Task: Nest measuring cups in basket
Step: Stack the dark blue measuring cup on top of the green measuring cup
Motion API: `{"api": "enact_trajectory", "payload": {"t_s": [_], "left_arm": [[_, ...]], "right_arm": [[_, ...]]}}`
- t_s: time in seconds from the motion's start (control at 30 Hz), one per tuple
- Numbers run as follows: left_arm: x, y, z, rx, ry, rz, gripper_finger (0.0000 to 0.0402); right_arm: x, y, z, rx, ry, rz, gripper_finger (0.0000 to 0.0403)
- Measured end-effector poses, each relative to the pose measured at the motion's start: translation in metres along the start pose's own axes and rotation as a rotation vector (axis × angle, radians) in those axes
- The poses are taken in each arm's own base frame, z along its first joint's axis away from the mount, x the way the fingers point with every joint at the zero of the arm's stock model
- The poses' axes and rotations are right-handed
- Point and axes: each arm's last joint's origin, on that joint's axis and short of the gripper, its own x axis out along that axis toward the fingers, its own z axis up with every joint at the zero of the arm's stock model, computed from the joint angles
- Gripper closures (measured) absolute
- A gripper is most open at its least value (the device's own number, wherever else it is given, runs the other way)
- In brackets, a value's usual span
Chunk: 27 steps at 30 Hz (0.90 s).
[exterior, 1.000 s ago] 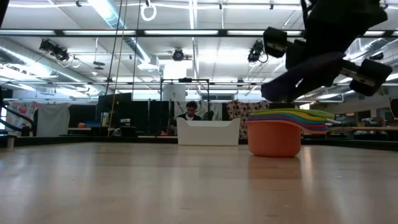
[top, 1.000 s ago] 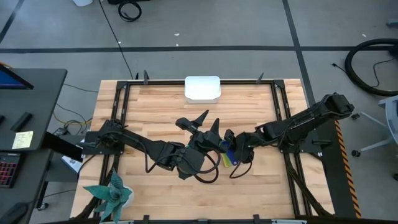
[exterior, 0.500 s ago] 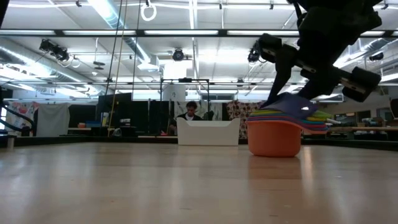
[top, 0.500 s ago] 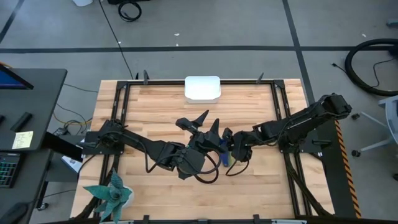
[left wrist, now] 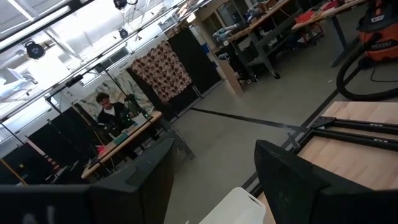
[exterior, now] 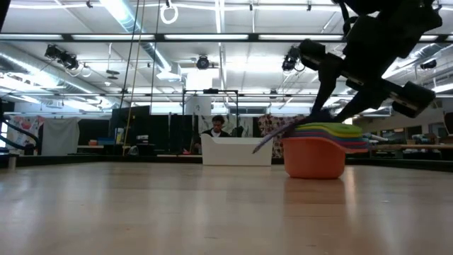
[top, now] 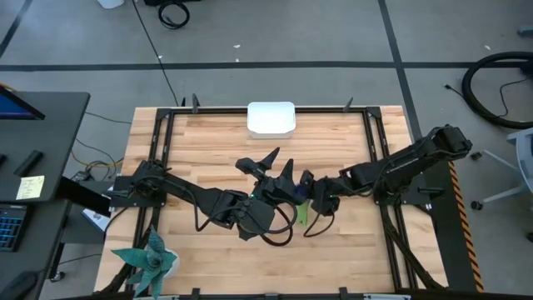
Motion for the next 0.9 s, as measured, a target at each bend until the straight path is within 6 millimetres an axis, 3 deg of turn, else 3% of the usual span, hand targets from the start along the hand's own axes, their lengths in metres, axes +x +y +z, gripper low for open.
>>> {"api": "enact_trajectory", "payload": {"t_s": [0.43,0.6,0.9], "left_arm": [[0.0005,0.0,0.0,0.001,0.001,0.001,0.018],[0.0005,0.0,0.0,0.001,0.001,0.001,0.018],[0.0005,0.0,0.0,0.002,0.001,0.001,0.018]], "right_arm": [[-0.0008,0.0032,0.0041,0.039,-0.054,0.041,0.0323],[-0.0008,0.004,0.0043,0.038,-0.068,0.059,0.0368],[-0.0079,0.0054,0.0018,-0.026,-0.06,0.075,0.0371]]}}
